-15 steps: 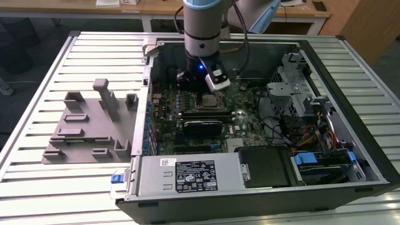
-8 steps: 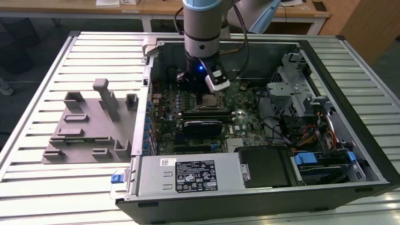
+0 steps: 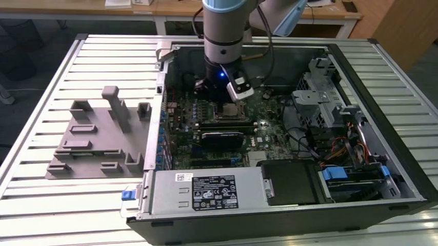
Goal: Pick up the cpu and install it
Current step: 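Close the cpu cover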
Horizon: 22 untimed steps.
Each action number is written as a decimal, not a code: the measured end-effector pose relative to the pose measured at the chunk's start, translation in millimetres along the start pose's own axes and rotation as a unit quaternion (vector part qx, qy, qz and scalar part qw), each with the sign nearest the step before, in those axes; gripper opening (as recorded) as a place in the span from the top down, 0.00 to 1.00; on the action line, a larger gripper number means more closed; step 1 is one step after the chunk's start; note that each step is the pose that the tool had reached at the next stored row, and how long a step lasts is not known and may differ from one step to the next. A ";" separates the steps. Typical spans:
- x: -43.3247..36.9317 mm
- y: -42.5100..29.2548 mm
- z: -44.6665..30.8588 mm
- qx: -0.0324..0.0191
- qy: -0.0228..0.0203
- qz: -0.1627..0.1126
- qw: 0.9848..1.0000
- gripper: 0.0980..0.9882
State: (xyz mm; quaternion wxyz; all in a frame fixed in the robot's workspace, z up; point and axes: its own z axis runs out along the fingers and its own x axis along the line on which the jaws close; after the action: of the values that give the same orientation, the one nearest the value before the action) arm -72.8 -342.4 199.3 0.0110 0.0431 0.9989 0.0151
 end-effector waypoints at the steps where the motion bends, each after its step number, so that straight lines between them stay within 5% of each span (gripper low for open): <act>1: -0.6 0.0 0.0 0.000 0.000 0.000 1.000 0.99; 7: -0.8 0.2 -2.3 0.000 0.000 0.000 1.000 0.99; 15: -1.1 0.6 -18.3 0.000 0.000 0.000 1.000 0.99; 22: -5.1 1.0 -18.6 0.000 0.000 0.000 1.000 0.99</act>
State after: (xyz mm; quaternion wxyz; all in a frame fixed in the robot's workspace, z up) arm -68.0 -342.4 218.0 0.0110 0.0431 0.9989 0.0150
